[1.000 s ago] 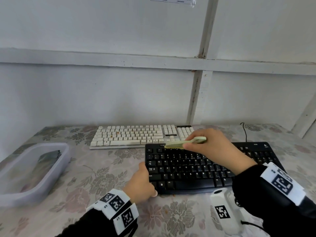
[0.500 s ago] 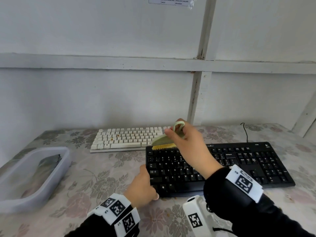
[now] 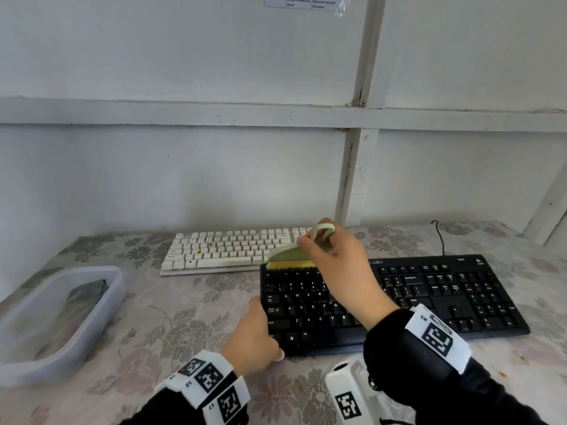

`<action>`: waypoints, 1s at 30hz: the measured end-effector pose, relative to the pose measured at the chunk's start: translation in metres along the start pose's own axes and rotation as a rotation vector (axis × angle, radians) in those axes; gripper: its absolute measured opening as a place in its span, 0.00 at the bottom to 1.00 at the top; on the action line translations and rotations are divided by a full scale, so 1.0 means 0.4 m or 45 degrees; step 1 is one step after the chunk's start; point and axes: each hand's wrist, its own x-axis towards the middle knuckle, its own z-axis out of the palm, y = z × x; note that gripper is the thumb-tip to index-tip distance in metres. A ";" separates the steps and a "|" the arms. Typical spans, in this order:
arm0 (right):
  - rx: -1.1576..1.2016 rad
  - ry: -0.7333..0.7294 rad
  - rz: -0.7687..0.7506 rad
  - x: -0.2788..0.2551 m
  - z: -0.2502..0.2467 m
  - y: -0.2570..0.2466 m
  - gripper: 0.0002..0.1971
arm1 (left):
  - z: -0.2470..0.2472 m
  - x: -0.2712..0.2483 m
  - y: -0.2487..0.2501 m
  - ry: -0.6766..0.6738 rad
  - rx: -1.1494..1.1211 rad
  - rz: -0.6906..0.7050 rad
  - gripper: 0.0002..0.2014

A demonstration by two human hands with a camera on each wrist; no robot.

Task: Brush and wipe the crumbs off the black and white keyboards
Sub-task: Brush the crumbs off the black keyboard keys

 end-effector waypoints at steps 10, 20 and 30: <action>-0.151 0.158 0.003 -0.009 -0.063 0.026 0.09 | 0.008 -0.002 -0.002 0.037 0.010 0.011 0.34; -0.284 0.262 0.032 -0.008 -0.154 0.077 0.14 | 0.005 -0.004 -0.003 0.004 -0.026 0.001 0.37; -0.092 0.191 0.167 -0.012 -0.223 0.123 0.08 | 0.011 -0.003 -0.006 0.026 -0.052 -0.032 0.38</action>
